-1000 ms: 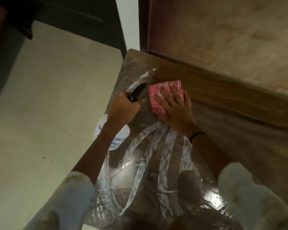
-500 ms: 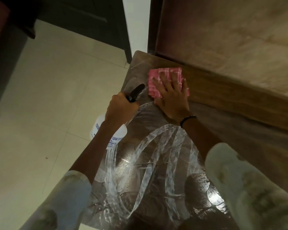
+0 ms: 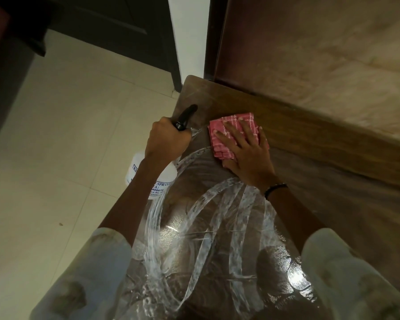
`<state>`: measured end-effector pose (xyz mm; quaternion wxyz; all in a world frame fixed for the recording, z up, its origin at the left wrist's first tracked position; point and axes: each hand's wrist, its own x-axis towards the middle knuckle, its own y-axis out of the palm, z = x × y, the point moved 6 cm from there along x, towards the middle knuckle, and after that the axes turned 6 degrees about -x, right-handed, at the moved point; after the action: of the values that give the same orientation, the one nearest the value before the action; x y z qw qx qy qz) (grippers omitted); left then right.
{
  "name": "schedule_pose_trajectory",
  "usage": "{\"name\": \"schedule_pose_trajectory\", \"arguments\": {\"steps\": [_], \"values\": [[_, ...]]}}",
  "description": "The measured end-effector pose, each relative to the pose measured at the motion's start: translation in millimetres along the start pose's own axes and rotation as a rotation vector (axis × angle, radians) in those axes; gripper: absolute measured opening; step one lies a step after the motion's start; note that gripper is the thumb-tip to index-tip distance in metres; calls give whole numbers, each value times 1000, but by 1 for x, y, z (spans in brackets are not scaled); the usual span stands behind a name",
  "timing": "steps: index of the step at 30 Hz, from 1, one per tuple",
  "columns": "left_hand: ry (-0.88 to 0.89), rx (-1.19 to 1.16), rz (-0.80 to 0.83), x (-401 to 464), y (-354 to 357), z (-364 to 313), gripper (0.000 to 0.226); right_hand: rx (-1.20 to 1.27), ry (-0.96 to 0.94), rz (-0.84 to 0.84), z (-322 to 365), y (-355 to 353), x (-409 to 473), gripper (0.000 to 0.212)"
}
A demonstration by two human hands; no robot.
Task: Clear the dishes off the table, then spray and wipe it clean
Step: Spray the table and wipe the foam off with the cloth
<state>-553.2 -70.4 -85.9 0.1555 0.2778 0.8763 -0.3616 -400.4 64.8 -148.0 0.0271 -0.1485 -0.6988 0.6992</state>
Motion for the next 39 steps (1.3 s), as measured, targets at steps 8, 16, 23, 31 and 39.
{"name": "schedule_pose_trajectory", "arguments": {"steps": [8, 16, 23, 31, 39], "values": [[-24, -41, 11, -9, -17, 12, 15, 166, 293, 30, 11, -13, 79, 63], [-61, -133, 86, -27, -27, 32, 20, 65, -49, 23, 55, -18, 93, 61], [-38, -147, 93, -33, -35, 42, 18, 102, 277, 35, 47, -19, 116, 66], [-21, -146, 80, -41, -34, 49, 20, 89, 227, 33, 45, -24, 128, 67], [-14, -75, 71, -54, -33, 61, 15, 22, -93, 13, 76, -20, 103, 56]]}}
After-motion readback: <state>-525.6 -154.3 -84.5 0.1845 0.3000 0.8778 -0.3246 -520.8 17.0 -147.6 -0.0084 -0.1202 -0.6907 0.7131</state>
